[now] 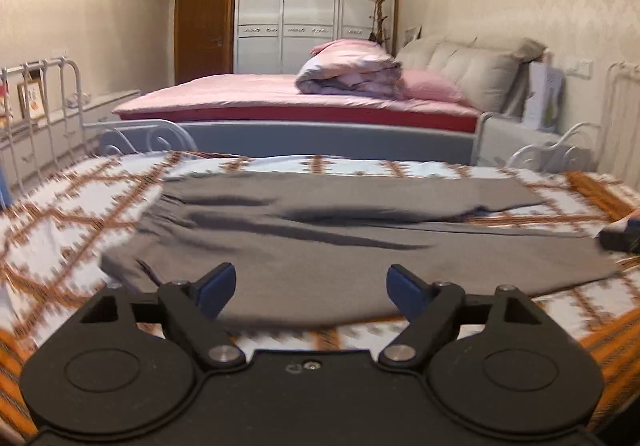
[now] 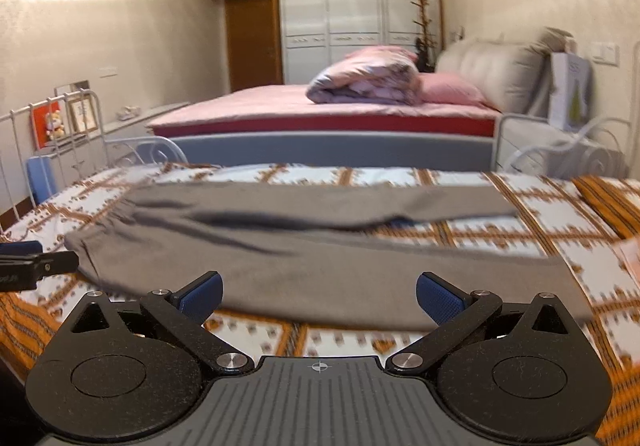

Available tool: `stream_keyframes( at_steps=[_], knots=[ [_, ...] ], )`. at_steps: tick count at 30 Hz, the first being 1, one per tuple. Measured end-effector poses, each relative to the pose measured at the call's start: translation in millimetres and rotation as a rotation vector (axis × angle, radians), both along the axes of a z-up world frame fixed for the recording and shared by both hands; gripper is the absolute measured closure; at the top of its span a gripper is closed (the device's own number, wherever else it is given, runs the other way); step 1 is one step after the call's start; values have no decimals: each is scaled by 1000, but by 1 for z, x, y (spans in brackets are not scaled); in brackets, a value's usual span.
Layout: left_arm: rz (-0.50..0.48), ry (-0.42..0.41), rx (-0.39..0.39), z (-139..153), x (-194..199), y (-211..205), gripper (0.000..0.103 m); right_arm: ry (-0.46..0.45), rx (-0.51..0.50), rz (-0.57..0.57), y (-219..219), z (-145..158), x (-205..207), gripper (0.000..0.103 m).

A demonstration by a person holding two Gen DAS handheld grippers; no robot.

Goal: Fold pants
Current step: 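Lower both grippers onto the sweatpants waistband and close on the fabric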

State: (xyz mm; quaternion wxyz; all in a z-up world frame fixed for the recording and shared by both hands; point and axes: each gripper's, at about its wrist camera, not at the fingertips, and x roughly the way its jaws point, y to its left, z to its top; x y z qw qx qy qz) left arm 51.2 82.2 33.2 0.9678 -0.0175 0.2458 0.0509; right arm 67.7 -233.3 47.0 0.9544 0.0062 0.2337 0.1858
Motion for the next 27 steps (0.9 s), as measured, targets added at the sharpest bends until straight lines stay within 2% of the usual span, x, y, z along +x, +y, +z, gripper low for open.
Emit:
stream_keyframes(
  at_steps=[1,3,4,5,9,10,13,16,17,23,27],
  knots=[
    [13,-1,9,1,9,11,26,-6,1,17,5,3,12,0],
    [38,11,35,1,31,37,26,-10,-14,48,18,7,37,20],
    [38,27,32,1,45,52,26,5,-30,67,27,7,53,36],
    [49,51,33,0,62,67,29,19,-40,79,34,7,68,40],
    [114,129,70,-10,141,131,32,32,-73,140,68,1,134,41],
    [120,146,71,-13,159,145,37,32,-94,152,80,-2,153,42],
    [108,186,44,-26,212,187,42,67,-114,179,107,-16,214,46],
    [116,203,99,-44,261,216,45,97,-124,202,137,-32,278,46],
    [112,222,85,-52,276,226,45,100,-125,214,149,-36,297,46],
    [100,298,95,-82,339,267,46,135,-172,290,216,-73,404,46],
    [38,367,82,-94,365,282,48,153,-213,341,244,-98,455,46]
  ],
)
